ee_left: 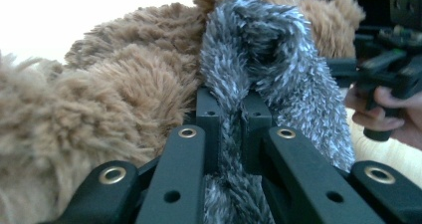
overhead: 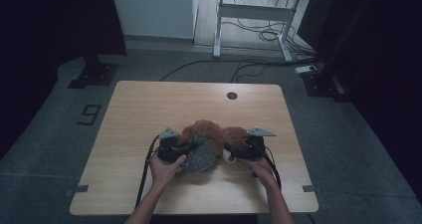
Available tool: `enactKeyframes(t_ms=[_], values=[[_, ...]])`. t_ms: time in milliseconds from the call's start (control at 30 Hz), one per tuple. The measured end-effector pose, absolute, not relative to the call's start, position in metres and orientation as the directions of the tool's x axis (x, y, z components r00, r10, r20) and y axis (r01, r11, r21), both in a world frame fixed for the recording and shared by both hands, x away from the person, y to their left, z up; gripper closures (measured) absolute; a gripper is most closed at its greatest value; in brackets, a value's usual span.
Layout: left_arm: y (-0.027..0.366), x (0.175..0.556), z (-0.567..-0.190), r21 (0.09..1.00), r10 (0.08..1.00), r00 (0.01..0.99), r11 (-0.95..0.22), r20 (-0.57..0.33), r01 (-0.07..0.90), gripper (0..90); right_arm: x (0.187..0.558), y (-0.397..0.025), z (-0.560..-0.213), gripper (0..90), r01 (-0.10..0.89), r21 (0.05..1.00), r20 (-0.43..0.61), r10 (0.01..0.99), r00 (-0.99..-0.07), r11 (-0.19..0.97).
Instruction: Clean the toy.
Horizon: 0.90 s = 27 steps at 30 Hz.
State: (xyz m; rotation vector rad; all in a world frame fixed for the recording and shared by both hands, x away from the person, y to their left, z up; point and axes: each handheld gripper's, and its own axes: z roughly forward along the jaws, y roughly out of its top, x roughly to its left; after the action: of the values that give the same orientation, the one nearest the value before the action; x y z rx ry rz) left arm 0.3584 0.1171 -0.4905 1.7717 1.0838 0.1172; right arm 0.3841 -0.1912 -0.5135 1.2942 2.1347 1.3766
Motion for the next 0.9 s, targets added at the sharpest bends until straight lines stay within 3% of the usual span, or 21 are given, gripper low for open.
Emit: enactKeyframes(t_ms=[167, 300, 500, 667, 733, 900], values=[[0.115, 0.348, -0.474, 0.812, 0.713, 0.605, -0.086, -0.355, 0.578, 81.9, 0.371, -0.193, -0.517, 27.1, 0.478, 0.861, 0.166, 0.792, -0.588, 0.174], [0.099, 0.343, -0.451, 0.845, 0.698, 0.651, -0.123, -0.299, 0.52, 81.8, 0.363, -0.196, -0.522, 27.7, 0.448, 0.88, 0.163, 0.784, -0.599, 0.16], [0.04, 0.354, -0.421, 0.874, 0.653, 0.719, -0.181, -0.236, 0.451, 81.5, 0.355, -0.2, -0.527, 27.5, 0.417, 0.898, 0.163, 0.776, -0.61, 0.139], [-0.01, 0.379, -0.425, 0.859, 0.673, 0.717, -0.249, -0.18, 0.448, 81.3, 0.353, -0.201, -0.528, 27.5, 0.416, 0.899, 0.164, 0.776, -0.609, 0.136], [-0.023, 0.391, -0.435, 0.83, 0.687, 0.702, -0.27, -0.189, 0.488, 81.1, 0.352, -0.201, -0.528, 27.5, 0.413, 0.901, 0.161, 0.779, -0.606, 0.135], [-0.029, 0.397, -0.45, 0.831, 0.726, 0.684, -0.335, -0.073, 0.444, 81.1, 0.353, -0.2, -0.529, 27.3, 0.434, 0.892, 0.176, 0.79, -0.587, 0.124]])
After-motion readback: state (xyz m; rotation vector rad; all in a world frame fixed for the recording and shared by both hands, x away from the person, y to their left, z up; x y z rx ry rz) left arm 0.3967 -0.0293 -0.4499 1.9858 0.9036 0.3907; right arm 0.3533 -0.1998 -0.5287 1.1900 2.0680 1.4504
